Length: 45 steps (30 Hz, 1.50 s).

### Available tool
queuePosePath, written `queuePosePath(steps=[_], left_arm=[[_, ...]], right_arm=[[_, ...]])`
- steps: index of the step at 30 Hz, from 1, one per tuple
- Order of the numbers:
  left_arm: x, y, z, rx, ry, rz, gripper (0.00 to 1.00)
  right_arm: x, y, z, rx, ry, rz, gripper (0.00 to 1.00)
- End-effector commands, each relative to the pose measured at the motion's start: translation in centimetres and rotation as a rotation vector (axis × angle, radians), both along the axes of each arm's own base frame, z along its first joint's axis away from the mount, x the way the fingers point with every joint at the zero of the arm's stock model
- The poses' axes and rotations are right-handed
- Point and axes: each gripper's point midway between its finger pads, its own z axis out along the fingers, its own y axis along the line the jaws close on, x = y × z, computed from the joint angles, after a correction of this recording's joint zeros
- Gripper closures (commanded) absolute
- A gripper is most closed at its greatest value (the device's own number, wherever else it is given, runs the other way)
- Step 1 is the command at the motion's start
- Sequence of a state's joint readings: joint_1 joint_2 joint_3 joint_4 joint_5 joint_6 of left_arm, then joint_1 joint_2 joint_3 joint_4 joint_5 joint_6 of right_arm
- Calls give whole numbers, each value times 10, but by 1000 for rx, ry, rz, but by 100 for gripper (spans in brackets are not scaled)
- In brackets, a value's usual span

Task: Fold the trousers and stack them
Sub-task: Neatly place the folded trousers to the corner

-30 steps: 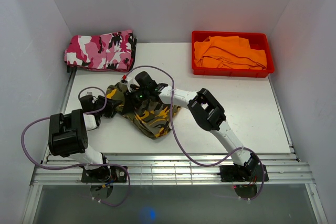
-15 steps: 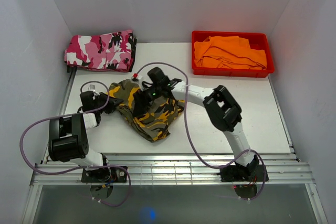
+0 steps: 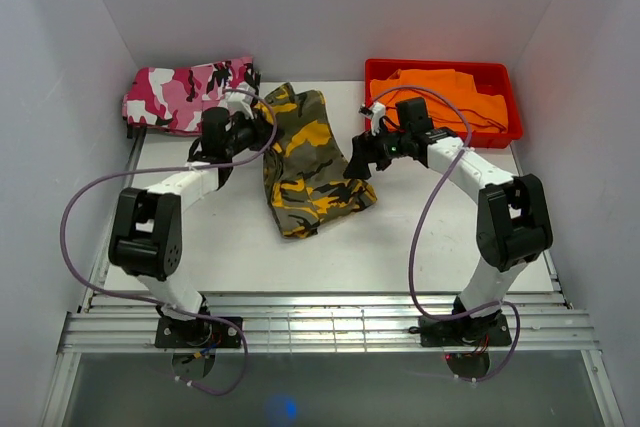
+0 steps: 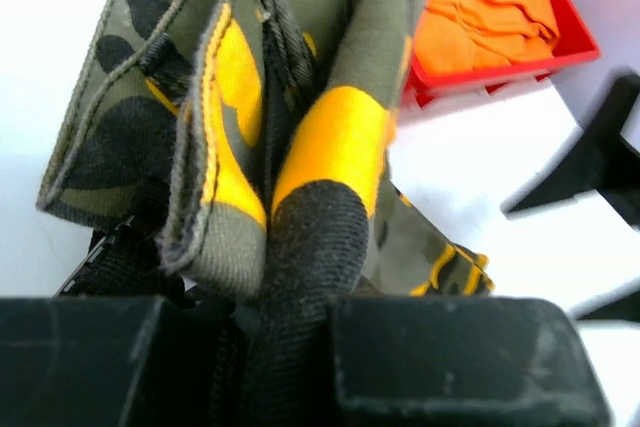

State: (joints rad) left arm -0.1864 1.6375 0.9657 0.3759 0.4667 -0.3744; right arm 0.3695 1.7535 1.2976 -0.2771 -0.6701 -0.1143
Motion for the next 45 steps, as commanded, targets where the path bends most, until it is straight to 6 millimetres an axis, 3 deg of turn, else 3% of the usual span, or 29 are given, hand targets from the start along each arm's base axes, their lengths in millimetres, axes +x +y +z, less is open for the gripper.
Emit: queuePosePath(steps=[1, 5, 6, 7, 11, 14, 19, 27, 41, 45], left_arm=[[58, 3, 53, 62, -240, 23, 100], [115, 0, 88, 40, -333, 78, 100], [127, -2, 117, 23, -392, 88, 100], [137, -3, 113, 21, -392, 97, 100], [172, 18, 147, 18, -485, 253, 100], [181, 35, 170, -24, -560, 307, 100], [185, 49, 197, -70, -627, 349, 100], [187, 92, 234, -78, -717, 490, 100], [185, 154, 262, -111, -743, 673, 100], [179, 168, 258, -132, -704, 743, 100]], right_arm=[[-10, -11, 12, -23, -56, 5, 2], [-14, -18, 10, -53, -67, -12, 3], [-14, -20, 10, -60, -69, -16, 3], [-14, -21, 10, -68, -71, -18, 3], [-15, -25, 9, -83, -74, -31, 3], [-15, -26, 7, -90, -74, -35, 3], [-13, -25, 0, -95, -55, -32, 3], [-13, -24, -6, -95, -30, -34, 3], [-11, -23, -8, -95, -22, -34, 4], [-9, -21, -8, -94, -13, -32, 4]])
